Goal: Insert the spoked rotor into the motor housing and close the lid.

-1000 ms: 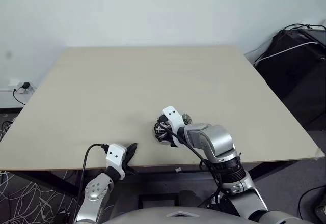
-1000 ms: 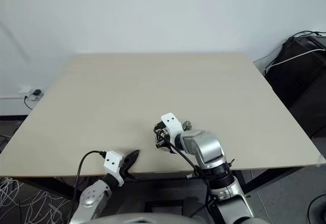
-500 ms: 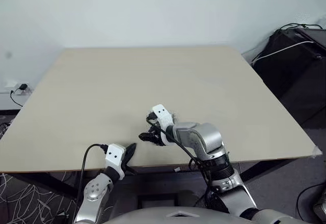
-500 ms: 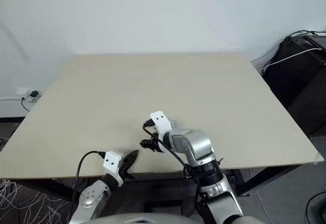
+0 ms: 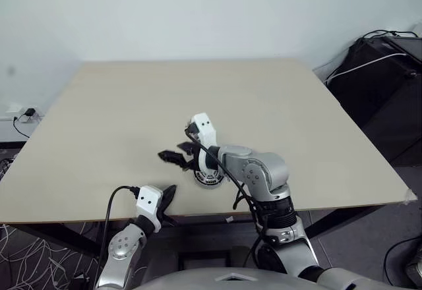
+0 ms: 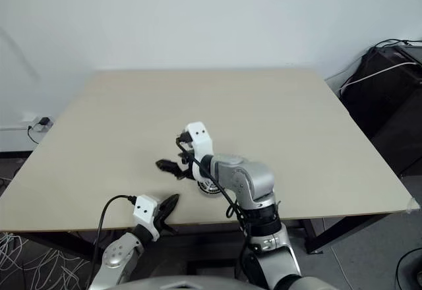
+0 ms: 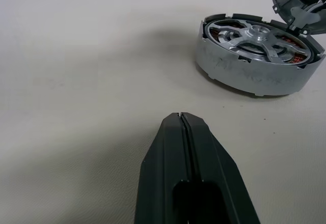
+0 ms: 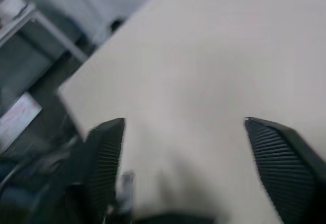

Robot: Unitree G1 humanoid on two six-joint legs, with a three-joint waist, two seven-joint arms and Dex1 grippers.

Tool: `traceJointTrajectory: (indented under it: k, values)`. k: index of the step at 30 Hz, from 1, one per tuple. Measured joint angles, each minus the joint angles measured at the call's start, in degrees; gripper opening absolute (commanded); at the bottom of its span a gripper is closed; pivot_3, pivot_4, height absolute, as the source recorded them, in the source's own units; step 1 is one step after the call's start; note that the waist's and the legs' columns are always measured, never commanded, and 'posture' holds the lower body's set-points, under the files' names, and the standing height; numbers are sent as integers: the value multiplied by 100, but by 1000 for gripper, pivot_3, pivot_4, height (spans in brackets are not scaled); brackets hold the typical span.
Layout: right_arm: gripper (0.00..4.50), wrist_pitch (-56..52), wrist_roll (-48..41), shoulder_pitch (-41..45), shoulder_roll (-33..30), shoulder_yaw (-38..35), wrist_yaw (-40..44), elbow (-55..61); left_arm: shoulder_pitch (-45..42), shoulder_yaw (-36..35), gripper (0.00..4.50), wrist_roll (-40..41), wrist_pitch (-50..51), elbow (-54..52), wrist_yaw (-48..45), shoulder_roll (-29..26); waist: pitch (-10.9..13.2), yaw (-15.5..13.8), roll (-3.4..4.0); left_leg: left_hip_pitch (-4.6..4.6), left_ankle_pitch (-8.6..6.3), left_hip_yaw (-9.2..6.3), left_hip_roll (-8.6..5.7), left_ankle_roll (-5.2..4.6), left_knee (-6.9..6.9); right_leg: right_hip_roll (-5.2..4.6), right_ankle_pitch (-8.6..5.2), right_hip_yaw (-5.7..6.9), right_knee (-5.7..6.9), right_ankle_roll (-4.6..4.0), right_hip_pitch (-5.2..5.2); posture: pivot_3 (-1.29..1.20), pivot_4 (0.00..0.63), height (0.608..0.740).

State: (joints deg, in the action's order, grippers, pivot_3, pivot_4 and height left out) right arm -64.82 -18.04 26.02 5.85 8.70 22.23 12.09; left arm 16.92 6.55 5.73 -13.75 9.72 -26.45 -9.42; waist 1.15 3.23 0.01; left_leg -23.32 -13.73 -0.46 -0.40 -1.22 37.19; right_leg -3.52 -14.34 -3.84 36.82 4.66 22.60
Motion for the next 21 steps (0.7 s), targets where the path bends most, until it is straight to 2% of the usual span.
traceJointTrajectory:
  k: [5, 10, 17, 21]
  values:
    - [1607, 1515, 777, -118, -1233, 218, -99, 38, 17, -1, 0, 6, 1, -5, -42, -35, -1, -8, -2, 0, 5, 6, -9, -9, 1, -2, -1, -2, -4, -1, -1, 0, 0, 740]
    - [24, 2444, 1340, -647, -2278, 130, -110, -18, 34, -32, 0, 47, 1, -16, -122, -114, 0, -24, 0, 1, 7, 7, -8, -12, -3, 4, -5, -3, -4, -9, 0, 0, 0, 740]
    - [24, 3097, 1802, -1593, -3256, -50, -39, -281, 31, -25, 0, 109, 0, -41, -248, -206, 1, -90, -5, 6, 8, 12, -8, -15, 1, 2, -6, -6, -6, -8, -9, 0, 0, 740]
    - [24, 3015, 1691, -2295, -3704, 104, 595, -169, 39, -11, 0, 123, -1, -103, -351, -235, 2, -131, -6, 6, 8, 12, -7, -16, 3, 2, -6, -7, -7, -7, -9, 0, 0, 740]
